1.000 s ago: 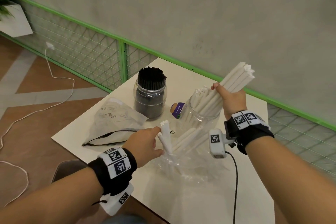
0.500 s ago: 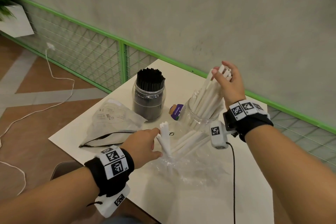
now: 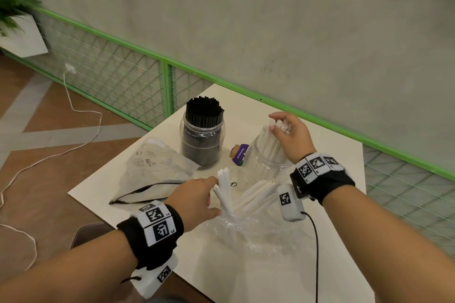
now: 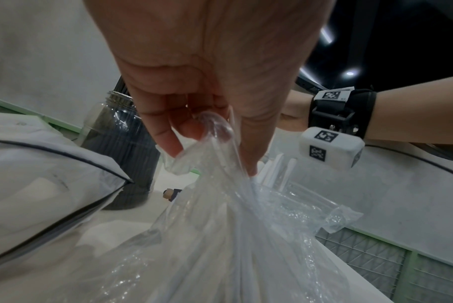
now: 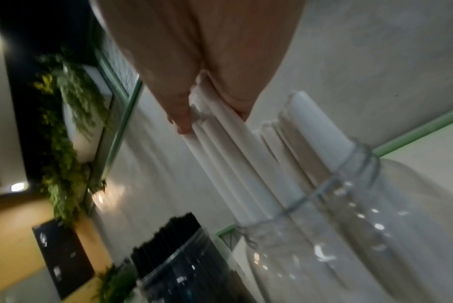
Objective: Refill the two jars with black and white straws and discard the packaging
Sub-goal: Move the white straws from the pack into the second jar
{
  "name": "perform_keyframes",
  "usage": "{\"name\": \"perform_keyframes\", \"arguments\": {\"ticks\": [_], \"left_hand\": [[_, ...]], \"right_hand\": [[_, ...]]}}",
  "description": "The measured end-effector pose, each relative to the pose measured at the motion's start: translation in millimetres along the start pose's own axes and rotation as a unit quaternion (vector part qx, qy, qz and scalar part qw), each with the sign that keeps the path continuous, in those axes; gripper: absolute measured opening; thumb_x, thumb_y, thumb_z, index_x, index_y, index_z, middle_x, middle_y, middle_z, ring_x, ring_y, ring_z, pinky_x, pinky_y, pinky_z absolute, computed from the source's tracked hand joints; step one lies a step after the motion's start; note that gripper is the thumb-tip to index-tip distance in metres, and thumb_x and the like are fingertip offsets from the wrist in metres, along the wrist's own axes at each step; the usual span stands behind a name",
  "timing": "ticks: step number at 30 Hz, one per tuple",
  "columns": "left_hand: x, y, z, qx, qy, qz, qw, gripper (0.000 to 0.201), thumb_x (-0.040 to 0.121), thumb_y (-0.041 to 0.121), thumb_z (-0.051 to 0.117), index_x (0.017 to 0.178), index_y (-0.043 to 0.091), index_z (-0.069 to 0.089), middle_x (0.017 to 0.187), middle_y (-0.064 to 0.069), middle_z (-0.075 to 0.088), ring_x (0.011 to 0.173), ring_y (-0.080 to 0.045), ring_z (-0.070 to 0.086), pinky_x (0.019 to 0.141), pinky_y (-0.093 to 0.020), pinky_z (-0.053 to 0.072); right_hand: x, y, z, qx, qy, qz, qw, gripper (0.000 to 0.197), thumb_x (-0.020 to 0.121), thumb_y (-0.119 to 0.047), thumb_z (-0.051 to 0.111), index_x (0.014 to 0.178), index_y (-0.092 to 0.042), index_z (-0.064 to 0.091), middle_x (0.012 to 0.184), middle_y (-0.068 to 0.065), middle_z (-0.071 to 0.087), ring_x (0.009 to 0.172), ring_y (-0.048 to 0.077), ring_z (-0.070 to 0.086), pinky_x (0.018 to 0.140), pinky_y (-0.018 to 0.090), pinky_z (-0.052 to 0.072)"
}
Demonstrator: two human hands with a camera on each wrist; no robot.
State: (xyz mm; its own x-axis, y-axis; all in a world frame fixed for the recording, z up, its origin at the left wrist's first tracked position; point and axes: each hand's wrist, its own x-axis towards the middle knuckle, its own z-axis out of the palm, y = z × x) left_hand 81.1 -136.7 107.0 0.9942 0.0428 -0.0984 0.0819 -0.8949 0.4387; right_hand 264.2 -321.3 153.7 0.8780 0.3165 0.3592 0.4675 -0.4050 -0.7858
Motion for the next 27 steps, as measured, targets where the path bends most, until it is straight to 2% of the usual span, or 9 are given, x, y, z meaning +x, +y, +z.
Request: {"name": "perform_keyframes", "arguments": {"ticks": [3, 6, 9, 11, 14, 16, 19, 22, 27], "left_hand": [[0, -1, -1, -0.002, -0.002, 0.0, 1.0, 0.039, 0.08, 0.044, 0.067, 0.109, 0.029, 0.046, 0.073, 0.012, 0.048, 0.066, -0.004, 0.044, 0.064, -0.021, 0.039], [1, -1, -1, -0.005, -0.003, 0.0, 1.0, 0.04, 0.08, 0.043, 0.068, 0.111, 0.03, 0.046, 0.074, 0.012, 0.048, 0.067, -0.004, 0.045, 0.065, -0.021, 0.04], [2, -1, 0, -0.01, 0.0, 0.003, 1.0, 0.041, 0.079, 0.042, 0.068, 0.112, 0.029, 0.047, 0.074, 0.012, 0.048, 0.069, -0.005, 0.046, 0.063, -0.021, 0.036], [2, -2, 1, -0.011, -0.001, 0.005, 1.0, 0.04, 0.079, 0.042, 0.068, 0.111, 0.028, 0.047, 0.075, 0.011, 0.049, 0.07, -0.007, 0.048, 0.062, -0.021, 0.036], [2, -3, 3, -0.013, 0.003, 0.008, 1.0, 0.037, 0.079, 0.041, 0.068, 0.107, 0.027, 0.047, 0.075, 0.011, 0.049, 0.07, -0.008, 0.047, 0.061, -0.021, 0.034], [1, -3, 3, -0.012, 0.006, 0.012, 1.0, 0.035, 0.079, 0.042, 0.068, 0.102, 0.03, 0.045, 0.075, 0.011, 0.05, 0.07, -0.007, 0.047, 0.059, -0.021, 0.032], [0, -4, 5, -0.015, 0.005, 0.017, 1.0, 0.035, 0.078, 0.042, 0.068, 0.095, 0.034, 0.039, 0.075, 0.011, 0.052, 0.068, -0.006, 0.047, 0.055, -0.019, 0.031], [-2, -6, 7, -0.02, 0.002, 0.018, 1.0, 0.035, 0.078, 0.042, 0.069, 0.095, 0.034, 0.04, 0.076, 0.01, 0.053, 0.068, -0.006, 0.049, 0.054, -0.018, 0.031], [2, -5, 7, -0.014, 0.007, 0.03, 0.999, 0.034, 0.077, 0.041, 0.07, 0.096, 0.031, 0.044, 0.076, 0.009, 0.053, 0.068, -0.006, 0.049, 0.055, -0.019, 0.032]], "right_hand": [[-3, 0, -2, -0.054, 0.027, -0.038, 0.997, 0.02, 0.089, -0.004, 0.059, 0.102, -0.019, 0.064, 0.112, 0.001, 0.057, 0.103, 0.006, 0.051, 0.088, 0.0, 0.03], [-15, 19, 5, -0.218, -0.046, -0.066, 0.973, 0.03, 0.092, -0.009, 0.056, 0.121, -0.012, 0.06, 0.134, 0.009, 0.049, 0.128, 0.025, 0.041, 0.109, 0.03, 0.028], [-22, 27, 5, -0.383, -0.143, -0.052, 0.911, 0.052, 0.099, -0.028, 0.045, 0.147, -0.018, 0.031, 0.157, 0.004, 0.023, 0.146, 0.026, 0.016, 0.117, 0.044, 0.012], [-19, 21, 0, -0.402, -0.178, -0.017, 0.898, 0.061, 0.1, -0.041, 0.037, 0.152, -0.024, 0.011, 0.161, -0.002, 0.006, 0.149, 0.023, 0.002, 0.118, 0.045, 0.003], [-22, 8, -9, -0.356, -0.151, -0.002, 0.922, 0.071, 0.096, -0.05, 0.041, 0.153, -0.025, 0.005, 0.162, 0.0, 0.004, 0.148, 0.024, 0.001, 0.118, 0.047, 0.003], [-37, 0, -19, -0.292, -0.086, -0.037, 0.952, 0.066, 0.095, -0.046, 0.048, 0.15, -0.021, 0.022, 0.157, 0.004, 0.022, 0.144, 0.025, 0.017, 0.117, 0.043, 0.016], [-81, -1, -31, -0.172, -0.001, -0.036, 0.984, 0.032, 0.093, -0.026, 0.058, 0.124, -0.017, 0.055, 0.124, -0.001, 0.056, 0.116, 0.019, 0.047, 0.099, 0.036, 0.042], [-124, 15, -27, -0.091, 0.039, 0.092, 0.991, 0.024, 0.09, -0.022, 0.062, 0.114, -0.018, 0.056, 0.109, -0.003, 0.056, 0.102, 0.017, 0.055, 0.078, 0.025, 0.048], [-145, 32, -3, 0.029, -0.063, 0.272, 0.96, 0.057, 0.087, -0.034, 0.067, 0.135, -0.018, 0.041, 0.123, -0.004, 0.051, 0.117, 0.015, 0.048, 0.095, 0.026, 0.037]]}}
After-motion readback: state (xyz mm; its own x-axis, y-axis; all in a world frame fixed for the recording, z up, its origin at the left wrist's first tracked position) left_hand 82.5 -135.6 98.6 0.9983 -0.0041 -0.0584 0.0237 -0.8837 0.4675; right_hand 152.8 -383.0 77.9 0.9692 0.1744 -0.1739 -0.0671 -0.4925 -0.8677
